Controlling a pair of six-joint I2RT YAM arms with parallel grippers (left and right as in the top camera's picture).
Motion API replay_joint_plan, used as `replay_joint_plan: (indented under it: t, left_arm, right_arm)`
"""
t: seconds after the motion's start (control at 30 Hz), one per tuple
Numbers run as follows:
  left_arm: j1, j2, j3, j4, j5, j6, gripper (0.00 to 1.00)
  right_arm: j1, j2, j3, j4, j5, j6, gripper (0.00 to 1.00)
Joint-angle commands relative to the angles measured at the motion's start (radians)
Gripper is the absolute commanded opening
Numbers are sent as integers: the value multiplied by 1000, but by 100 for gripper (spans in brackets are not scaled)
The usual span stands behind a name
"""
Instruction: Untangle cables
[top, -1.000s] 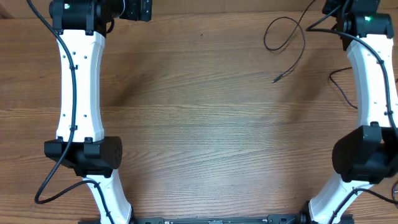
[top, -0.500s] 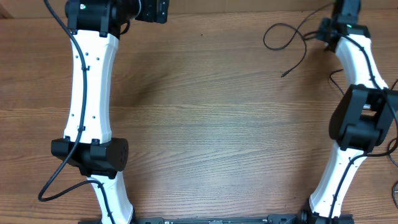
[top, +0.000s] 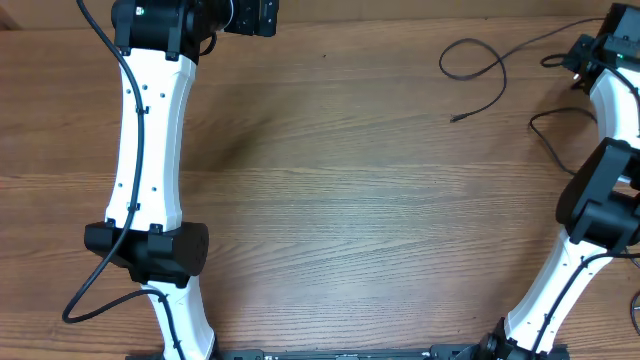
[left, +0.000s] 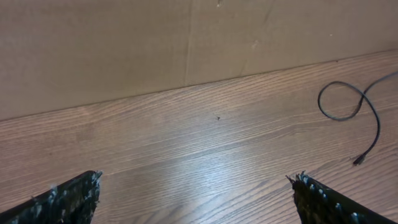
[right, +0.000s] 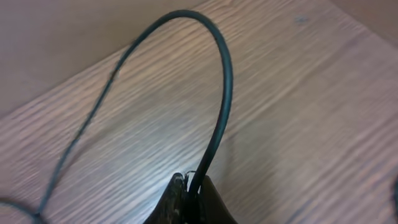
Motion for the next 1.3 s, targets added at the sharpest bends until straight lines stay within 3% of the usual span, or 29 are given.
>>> replay_joint_plan:
  t: [0.0,0.57,0.6,0.63,0.67,0.7,0.73,1.0,1.27]
  left_arm:
    - [-8,-17,16,5,8,-30,100]
    - [-9,-17,16,23,8,-29,100]
    - [-9,-17,16,23,8,-29,100]
    - [-9,-17,16,23,8,-29,99]
    - [-9,-17,16,23,8,-29,100]
    - [-9,-17,16,23,8,-29,100]
    - [-9,-17,16,23,7,-29,100]
    - [-8,-17,16,31,0,-10,100]
    - [-8,-17,16,80,-86,9,100]
  right_arm:
    - [10,16,14,4,-103,48,4]
    - [86,126,14,-16,-125,90,5]
    - [87,126,14,-10,-120,90,13]
    - [87,126,14,-7,-121,90,31]
    - [87,126,14,-6,-121,90,62]
    - [87,126,14,-8,-121,90,85]
    - [87,126,14,-13,-121,89,100]
    - [88,80,67,-110,-121,86,100]
    - [99,-29,267,-315,-121,85,100]
